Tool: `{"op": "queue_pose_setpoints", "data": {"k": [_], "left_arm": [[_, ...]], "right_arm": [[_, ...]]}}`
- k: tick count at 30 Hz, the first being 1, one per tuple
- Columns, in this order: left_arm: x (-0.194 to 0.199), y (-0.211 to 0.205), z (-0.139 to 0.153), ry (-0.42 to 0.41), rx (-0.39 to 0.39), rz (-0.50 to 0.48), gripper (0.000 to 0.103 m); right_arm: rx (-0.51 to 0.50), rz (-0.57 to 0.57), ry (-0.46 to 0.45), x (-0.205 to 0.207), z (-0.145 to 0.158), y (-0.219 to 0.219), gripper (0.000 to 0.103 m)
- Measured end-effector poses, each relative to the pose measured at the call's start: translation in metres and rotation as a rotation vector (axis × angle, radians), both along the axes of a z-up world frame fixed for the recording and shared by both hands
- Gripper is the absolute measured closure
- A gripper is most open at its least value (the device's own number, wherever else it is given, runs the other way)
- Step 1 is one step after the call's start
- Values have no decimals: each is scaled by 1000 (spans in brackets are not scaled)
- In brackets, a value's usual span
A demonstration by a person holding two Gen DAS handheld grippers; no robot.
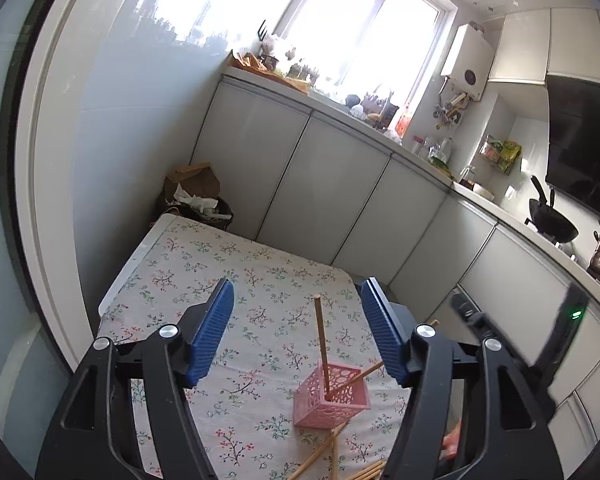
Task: Organize utensils
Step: 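Lower both held chopsticks into the pink holder and open both grippers, then close the right gripper on a chopstick from the pile and lift it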
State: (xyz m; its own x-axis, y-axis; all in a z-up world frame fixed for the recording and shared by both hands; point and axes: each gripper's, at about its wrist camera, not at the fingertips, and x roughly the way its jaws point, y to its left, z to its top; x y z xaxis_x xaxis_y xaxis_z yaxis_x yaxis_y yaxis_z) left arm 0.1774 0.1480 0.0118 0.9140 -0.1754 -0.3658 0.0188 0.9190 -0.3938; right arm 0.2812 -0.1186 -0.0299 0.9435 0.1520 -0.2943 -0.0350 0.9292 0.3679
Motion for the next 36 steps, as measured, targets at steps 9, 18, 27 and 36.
{"op": "queue_pose_setpoints", "data": {"k": [9,18,27,36], "left_arm": [[5,-25,-10,91,72,-72,23],[2,-40,-12,125,127,-110,7],[-4,-32,-7,99,100,-117,7],[-7,-24,-3,86,84,-118,7]], "right_arm": [[-18,-84,1,-52,8,-40,19],[-222,37,416,-45,-71,-38,15],[-145,296,683,-18,-178,-2,29],[-196,325,758,17,-203,40,42]]}}
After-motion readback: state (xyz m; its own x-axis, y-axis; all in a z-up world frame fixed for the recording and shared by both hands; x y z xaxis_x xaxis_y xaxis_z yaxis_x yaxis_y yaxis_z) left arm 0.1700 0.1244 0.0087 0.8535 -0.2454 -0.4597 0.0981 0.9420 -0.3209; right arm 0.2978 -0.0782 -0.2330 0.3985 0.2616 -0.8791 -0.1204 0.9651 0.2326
